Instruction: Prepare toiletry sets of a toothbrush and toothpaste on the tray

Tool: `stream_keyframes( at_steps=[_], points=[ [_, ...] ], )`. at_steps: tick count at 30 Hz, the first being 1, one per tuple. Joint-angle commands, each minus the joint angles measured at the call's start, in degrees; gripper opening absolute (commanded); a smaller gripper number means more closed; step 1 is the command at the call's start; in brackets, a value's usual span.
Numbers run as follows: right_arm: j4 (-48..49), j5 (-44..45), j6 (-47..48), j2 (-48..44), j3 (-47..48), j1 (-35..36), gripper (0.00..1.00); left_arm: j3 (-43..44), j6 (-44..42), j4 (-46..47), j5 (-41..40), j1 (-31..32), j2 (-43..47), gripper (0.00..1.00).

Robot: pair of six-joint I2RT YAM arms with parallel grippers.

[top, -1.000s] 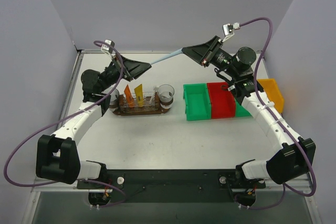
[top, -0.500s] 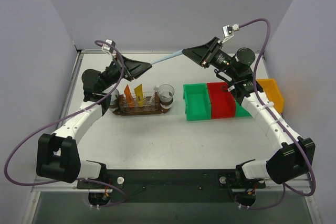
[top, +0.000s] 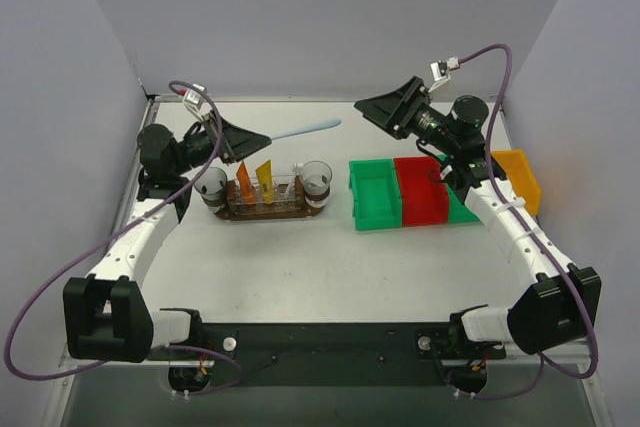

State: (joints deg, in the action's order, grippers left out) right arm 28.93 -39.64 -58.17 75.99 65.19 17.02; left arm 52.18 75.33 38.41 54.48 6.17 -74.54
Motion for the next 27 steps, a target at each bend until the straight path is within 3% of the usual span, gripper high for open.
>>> stream_keyframes(
  at_steps=[1, 2, 3, 7, 11, 14, 17, 19, 27],
  points=[
    [1.57, -0.70, 2.89, -4.35, 0.99, -2.51, 0.63, 2.47, -20.95, -20.62, 5.90, -2.92, 5.46, 0.00],
    [0.53, -0.97, 3.50, -4.53, 1.52, -3.47, 0.63, 3.62, -24.41, -28.66, 6.16, -3.01, 5.90, 0.00],
    [0.08, -1.05, 3.77, -4.79, 1.69, -4.00, 0.63, 4.58, -31.23, -32.66, 7.04, -3.01, 6.34, 0.00],
    [-0.98, -1.85, 4.12, -4.88, 2.57, -6.38, 0.63, 8.28, -45.25, -51.81, 8.45, -3.88, 7.13, 0.00],
    [-1.15, -2.55, 4.03, -4.79, 2.84, -8.31, 0.63, 11.00, -53.52, -61.68, 9.51, -4.85, 7.31, 0.00],
    [-1.07, -2.99, 3.86, -4.53, 3.01, -9.28, 0.62, 12.76, -60.81, -71.78, 7.14, -5.21, 6.52, 0.00],
    [-0.63, -3.17, 3.68, -4.18, 3.19, -9.89, 0.62, 16.80, -70.39, -84.70, -0.92, -5.56, 4.06, 0.00],
    [-0.36, -3.34, 3.42, -3.83, 3.28, -10.07, 0.62, 18.83, -74.27, -89.54, -3.84, -5.73, 2.39, 0.00],
    [0.69, -3.17, 3.06, -2.95, 2.93, -10.69, 0.62, 21.03, -77.09, -90.36, -10.18, -7.49, -0.69, 0.00]
  ],
)
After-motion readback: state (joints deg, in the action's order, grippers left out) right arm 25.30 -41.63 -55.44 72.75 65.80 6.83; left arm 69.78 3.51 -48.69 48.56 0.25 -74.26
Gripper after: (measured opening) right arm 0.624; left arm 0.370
